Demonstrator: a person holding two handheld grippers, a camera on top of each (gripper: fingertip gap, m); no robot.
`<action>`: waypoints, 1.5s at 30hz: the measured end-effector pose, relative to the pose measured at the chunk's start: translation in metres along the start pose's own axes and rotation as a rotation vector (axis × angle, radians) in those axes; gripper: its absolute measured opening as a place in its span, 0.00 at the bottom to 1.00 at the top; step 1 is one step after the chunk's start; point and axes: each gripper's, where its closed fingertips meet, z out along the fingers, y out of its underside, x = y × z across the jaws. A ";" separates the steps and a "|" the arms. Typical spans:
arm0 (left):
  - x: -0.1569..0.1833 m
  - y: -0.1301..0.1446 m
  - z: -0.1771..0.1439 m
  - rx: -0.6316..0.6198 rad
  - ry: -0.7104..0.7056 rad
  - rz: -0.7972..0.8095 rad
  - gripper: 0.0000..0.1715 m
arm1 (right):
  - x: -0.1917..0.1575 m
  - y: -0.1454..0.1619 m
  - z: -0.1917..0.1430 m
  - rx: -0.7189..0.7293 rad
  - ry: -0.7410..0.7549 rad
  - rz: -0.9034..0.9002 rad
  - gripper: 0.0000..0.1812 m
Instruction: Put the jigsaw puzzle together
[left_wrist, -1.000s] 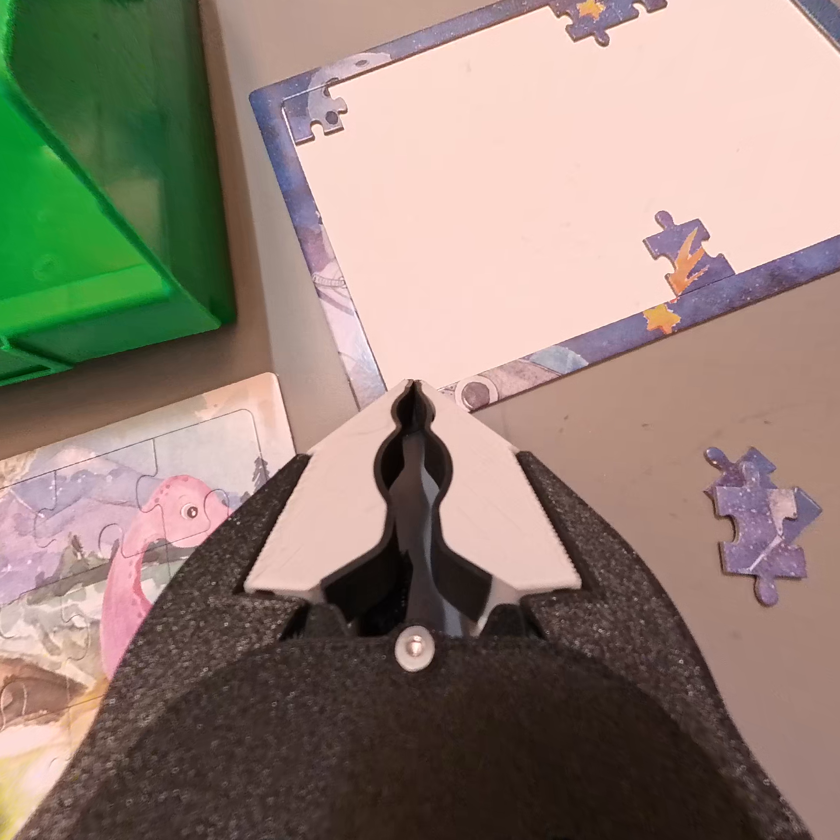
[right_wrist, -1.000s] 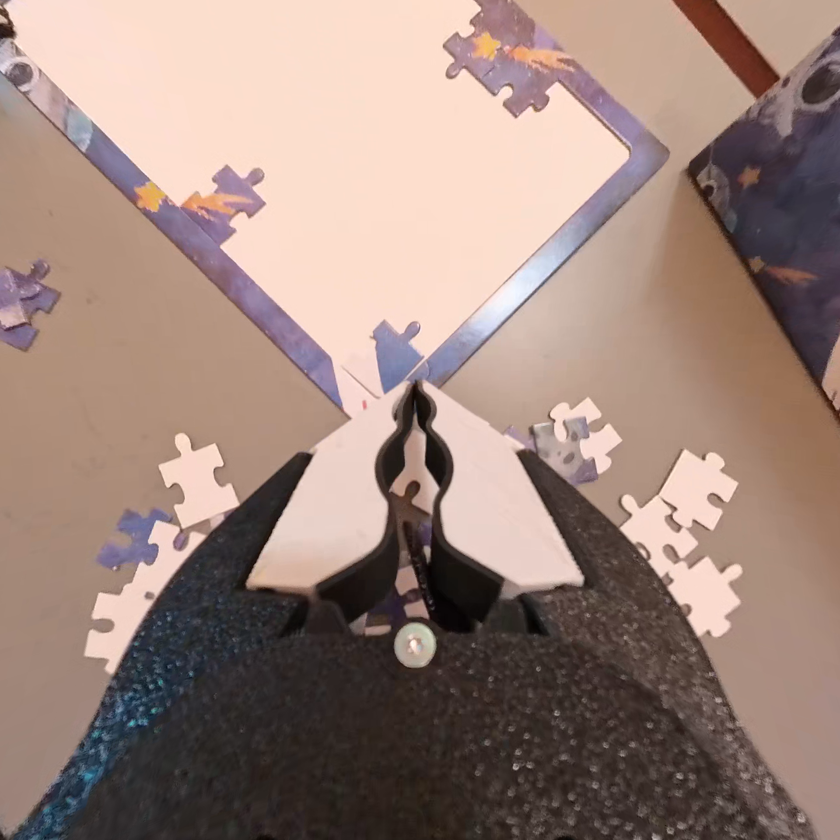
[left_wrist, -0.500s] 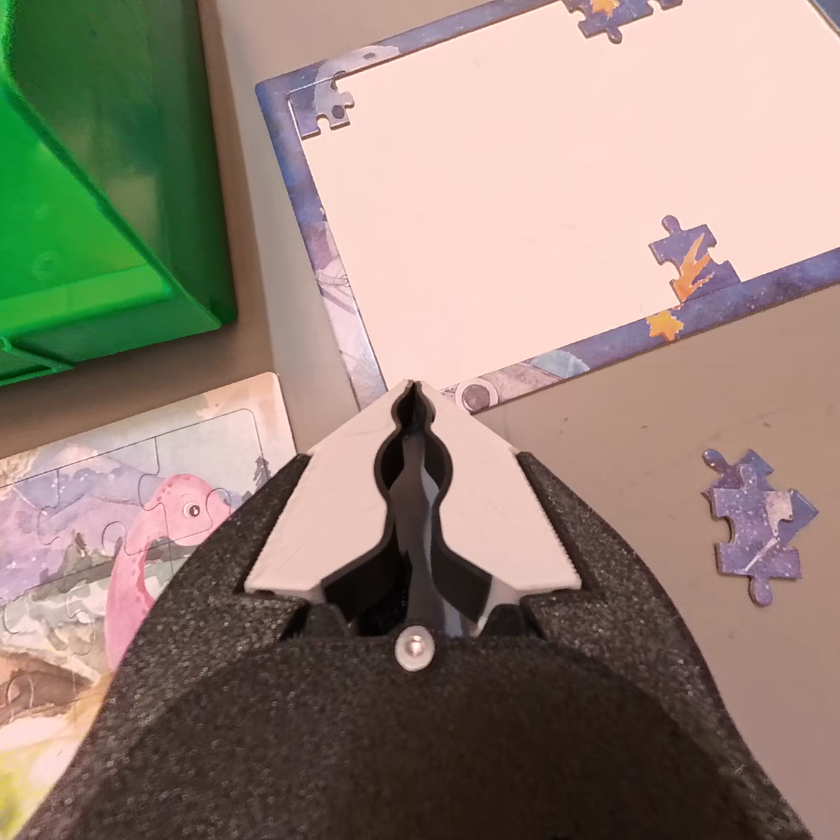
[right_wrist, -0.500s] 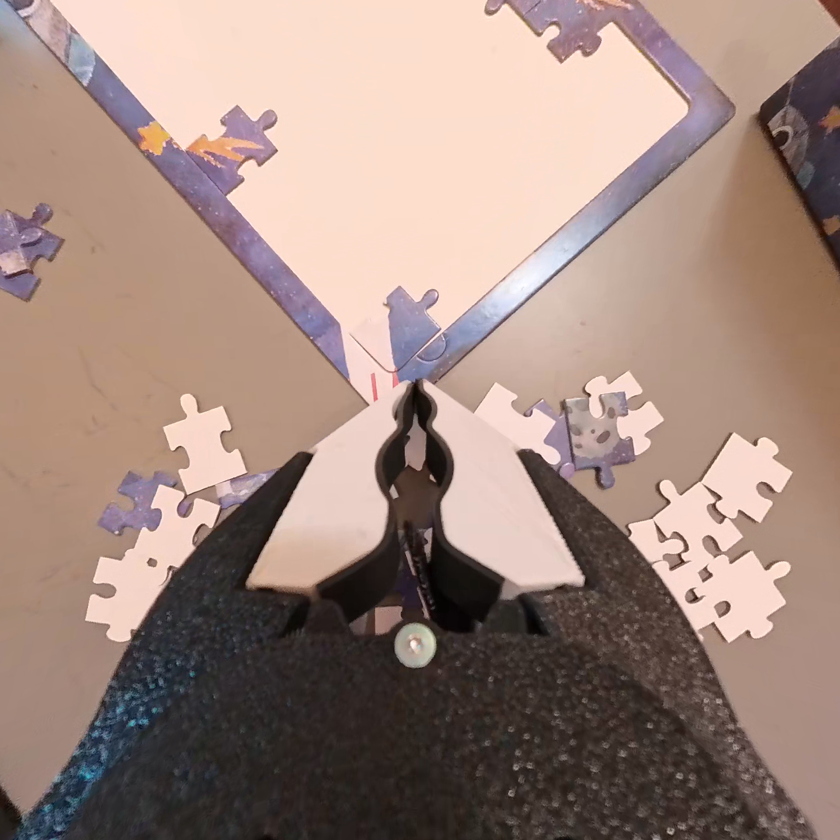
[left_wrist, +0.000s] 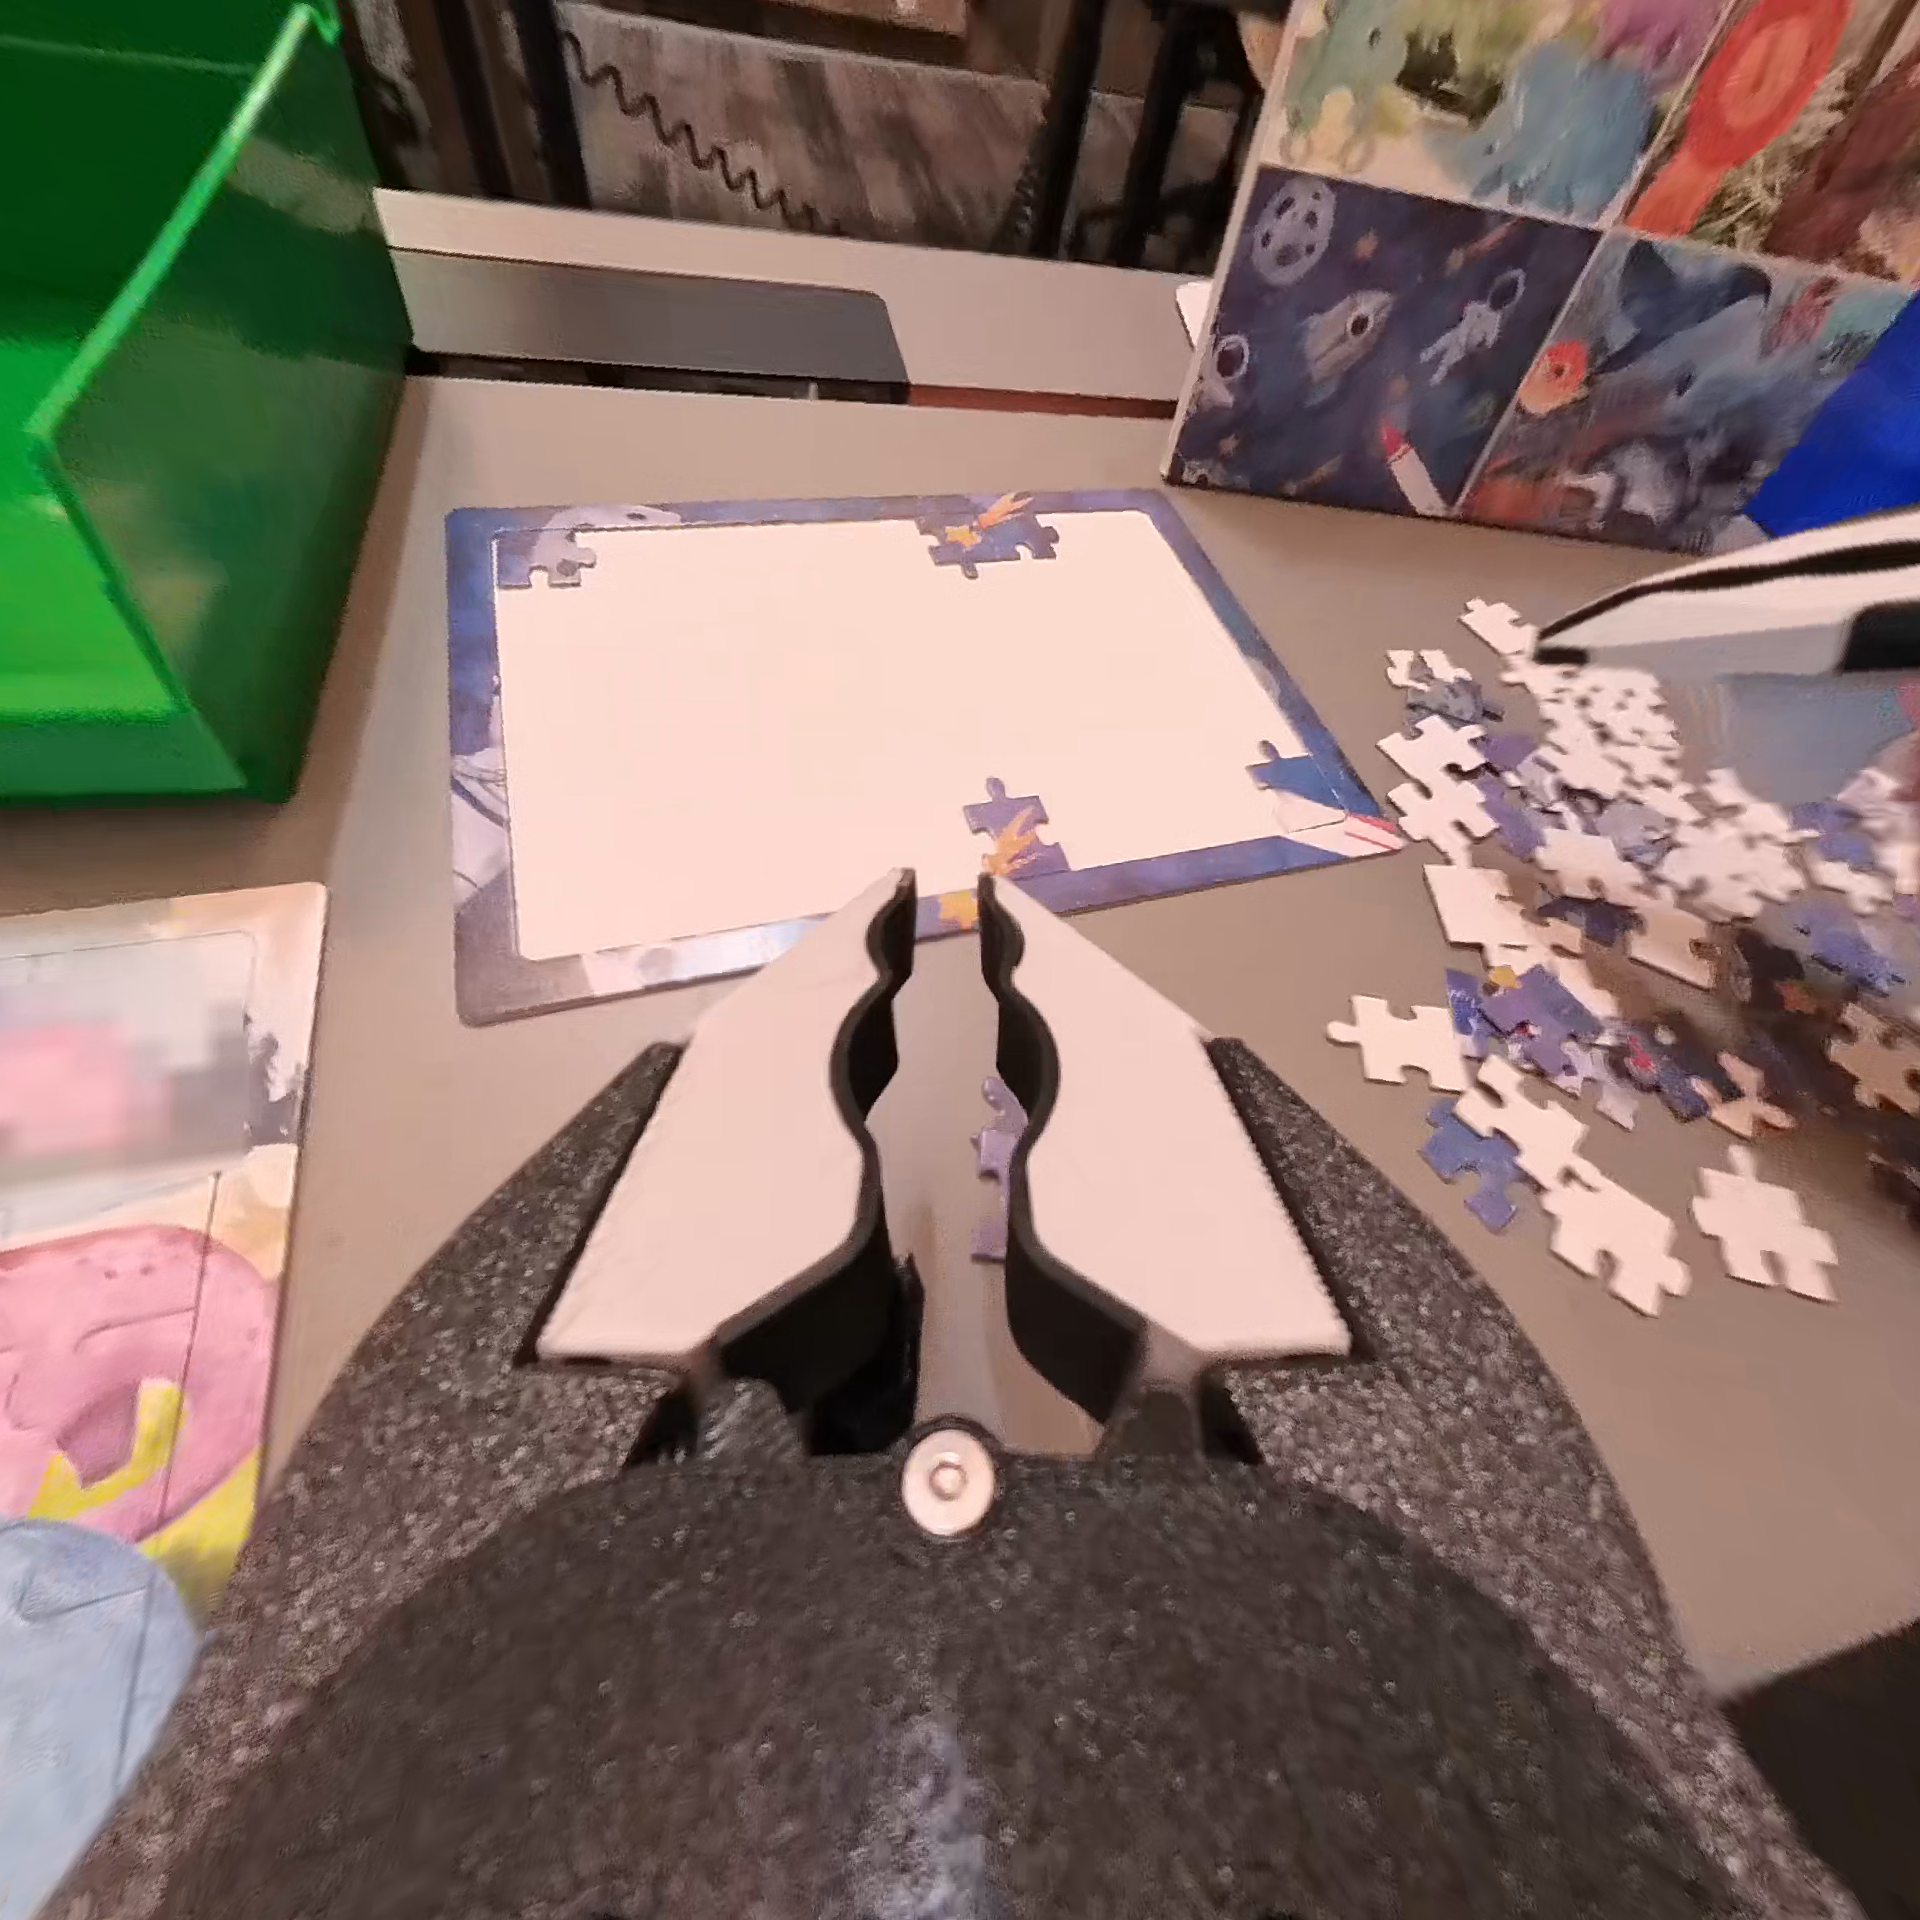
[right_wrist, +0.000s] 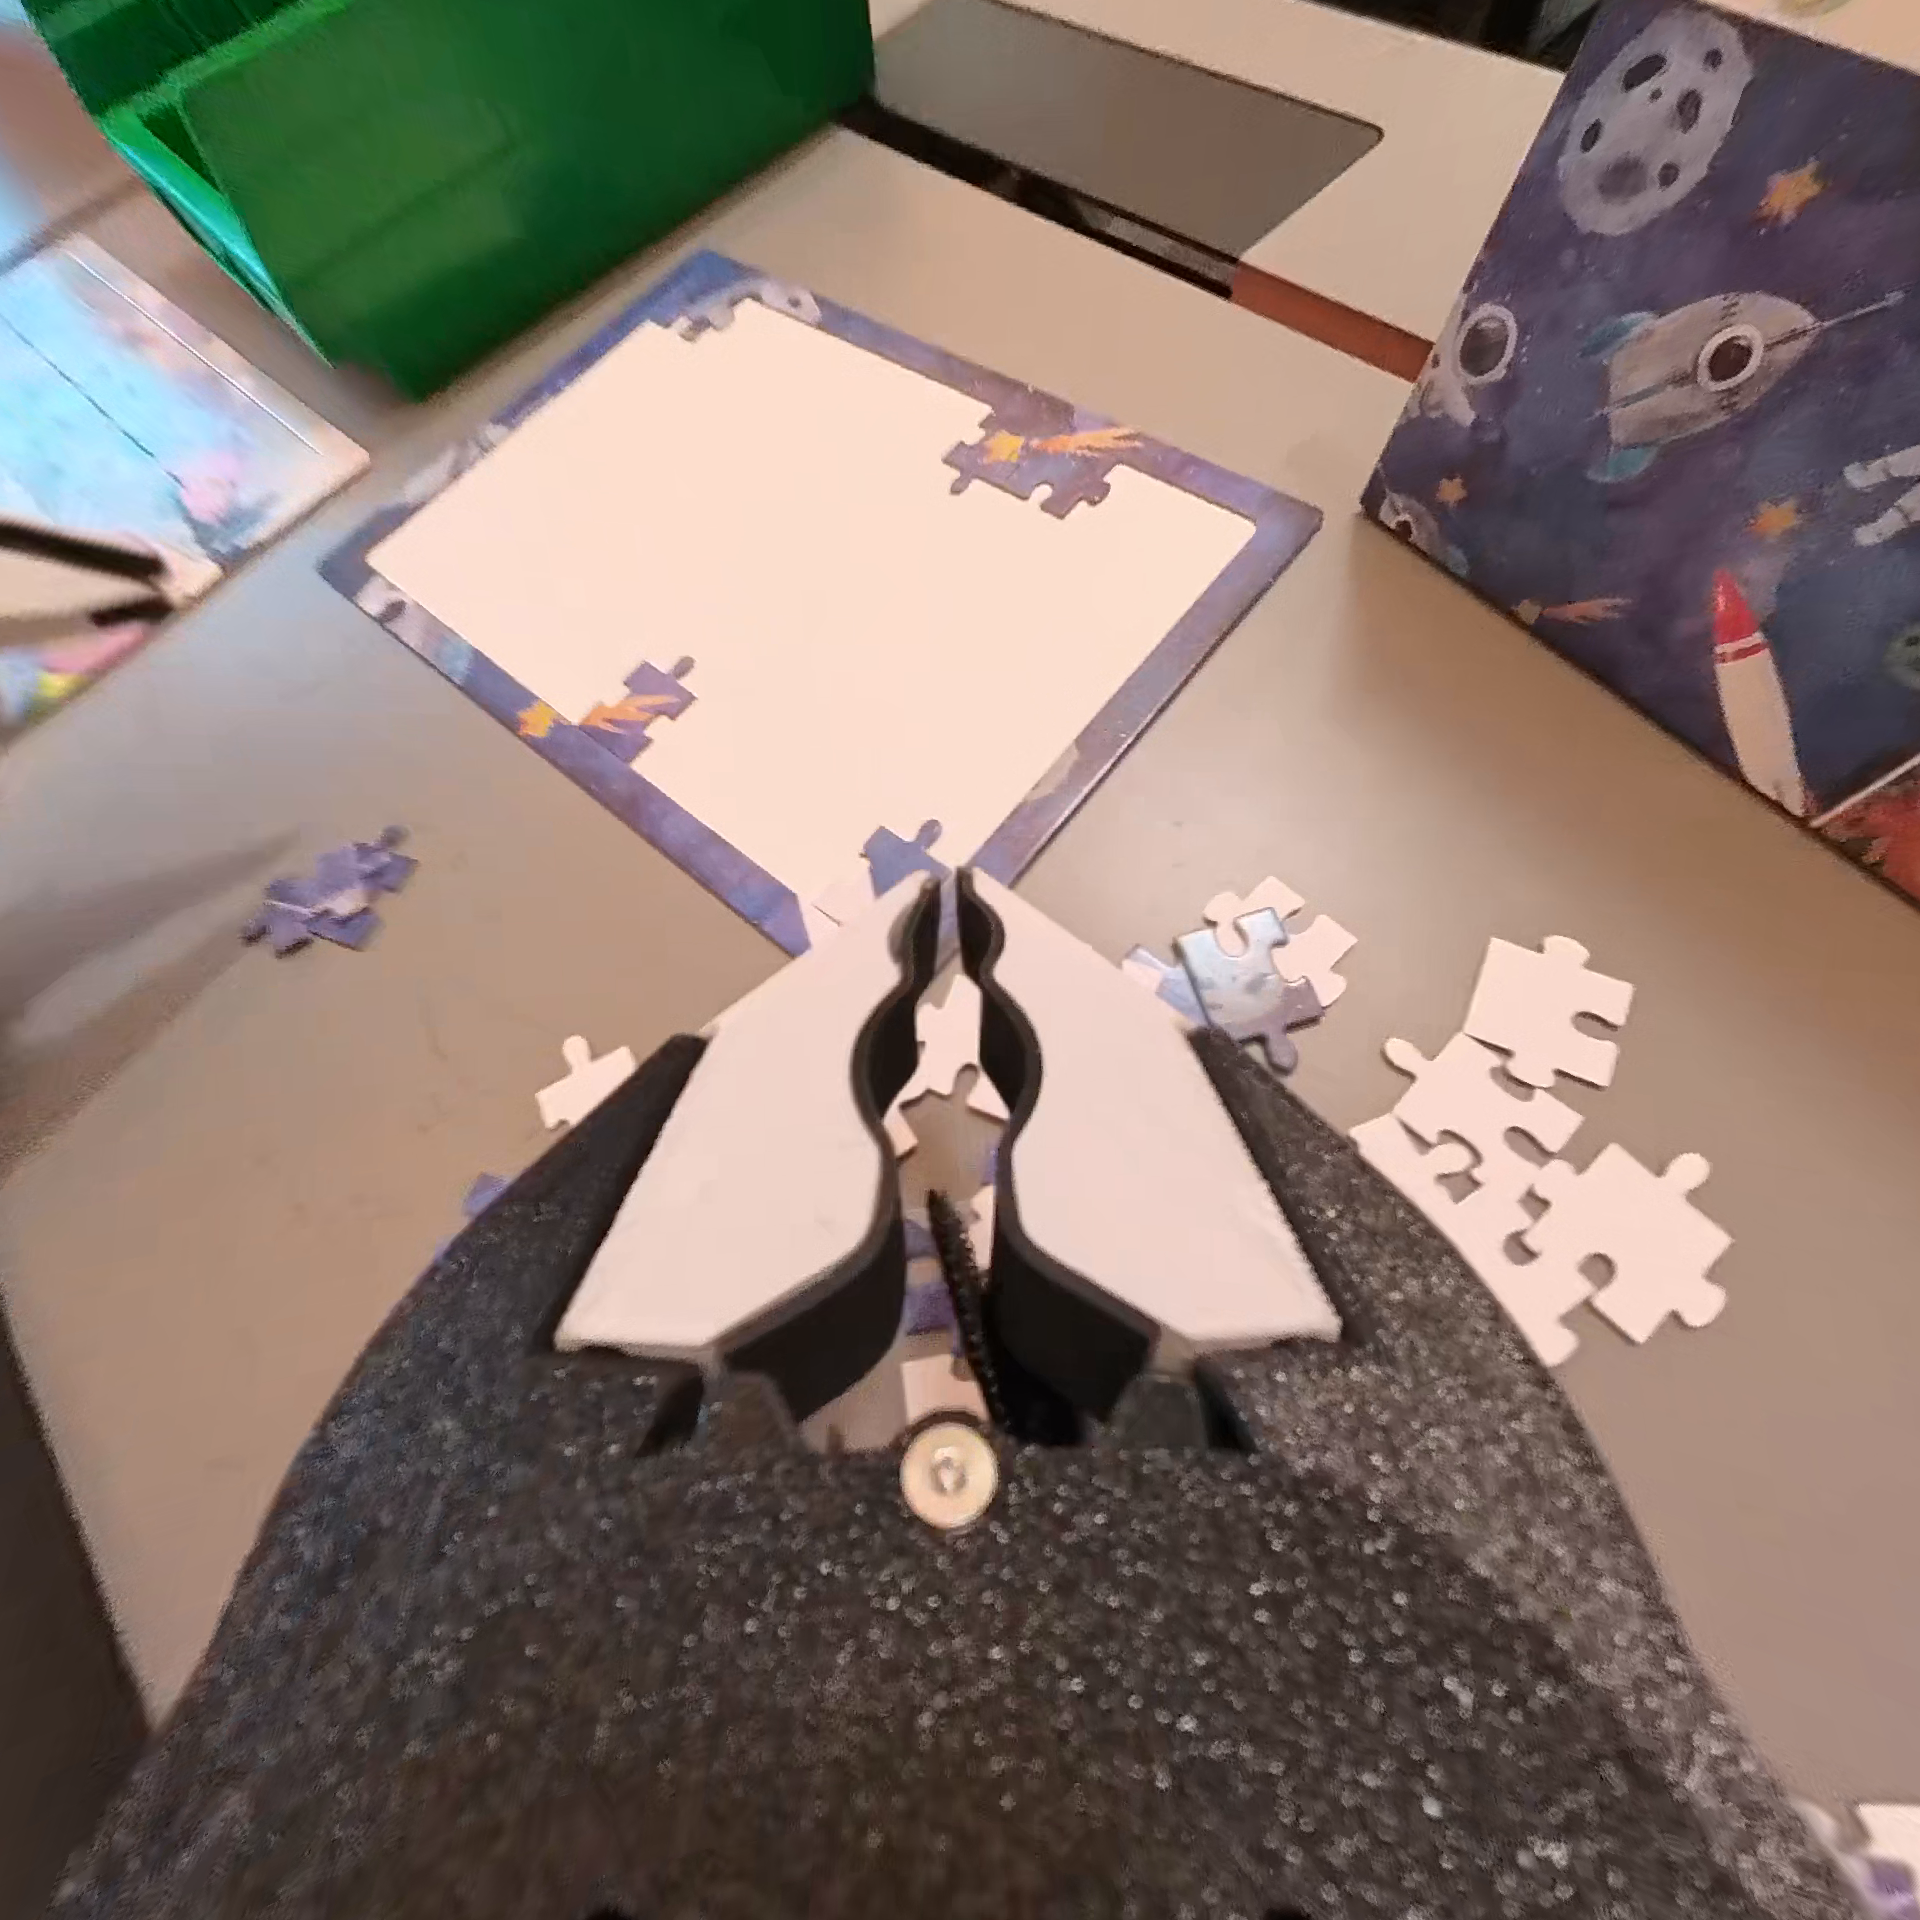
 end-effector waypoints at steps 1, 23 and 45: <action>-0.002 0.003 0.002 0.016 -0.034 0.032 0.07 | -0.002 -0.001 -0.002 0.012 -0.015 0.019 0.03; -0.066 0.046 0.059 -0.295 -0.116 0.303 0.00 | -0.011 0.034 0.063 -0.206 -0.015 -0.108 0.00; -0.023 -0.004 0.017 -0.015 -0.092 0.239 0.00 | 0.034 0.012 -0.080 0.277 0.269 0.056 0.00</action>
